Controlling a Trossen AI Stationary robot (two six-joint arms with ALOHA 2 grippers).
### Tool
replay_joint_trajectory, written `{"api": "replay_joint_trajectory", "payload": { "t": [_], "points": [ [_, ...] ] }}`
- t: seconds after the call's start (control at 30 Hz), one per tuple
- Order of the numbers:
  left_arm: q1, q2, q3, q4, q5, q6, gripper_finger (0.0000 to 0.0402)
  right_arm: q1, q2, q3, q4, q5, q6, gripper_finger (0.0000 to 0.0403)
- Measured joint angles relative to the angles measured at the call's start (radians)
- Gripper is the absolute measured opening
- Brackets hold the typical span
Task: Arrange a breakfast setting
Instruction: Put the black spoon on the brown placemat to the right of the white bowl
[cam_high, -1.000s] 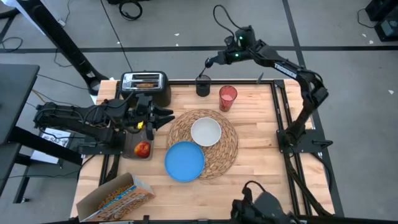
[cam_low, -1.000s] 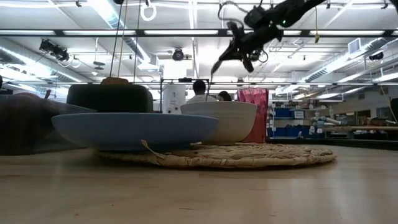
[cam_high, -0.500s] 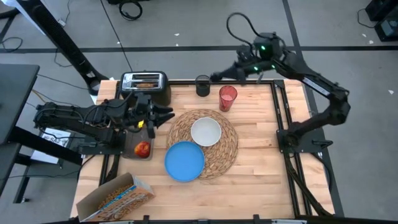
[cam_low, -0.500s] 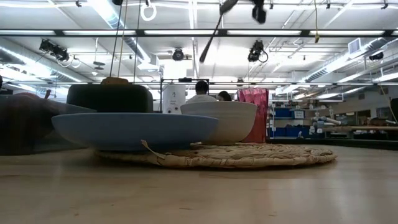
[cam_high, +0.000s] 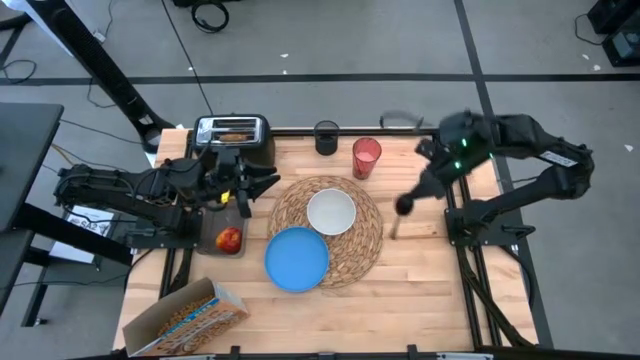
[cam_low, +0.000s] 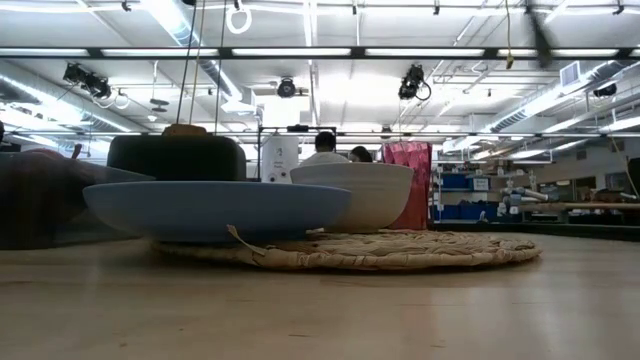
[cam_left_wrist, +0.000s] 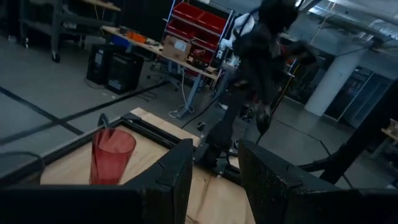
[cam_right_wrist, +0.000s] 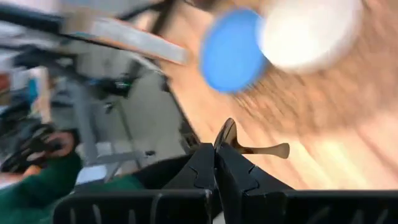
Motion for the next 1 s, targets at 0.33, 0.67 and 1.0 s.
{"api": "replay_joint_trajectory", "payload": {
  "t": [0.33, 0.67, 1.0],
  "points": [
    [0.0, 0.0, 0.0, -0.003, 0.0, 0.219, 0.0134, 0.258, 0.025, -0.229, 0.16, 0.24, 0.667, 0.0011],
    [-0.006, 0.0, 0.0, -0.25, 0.003, 0.339, 0.0134, 0.247, 0.103, -0.48, 0.362, 0.299, 1.243, 0.0011],
    [-0.006, 0.0, 0.0, -0.284, 0.006, 0.342, 0.0134, -0.072, 0.059, -0.627, 0.387, 0.021, 1.181, 0.0011]
  ]
}}
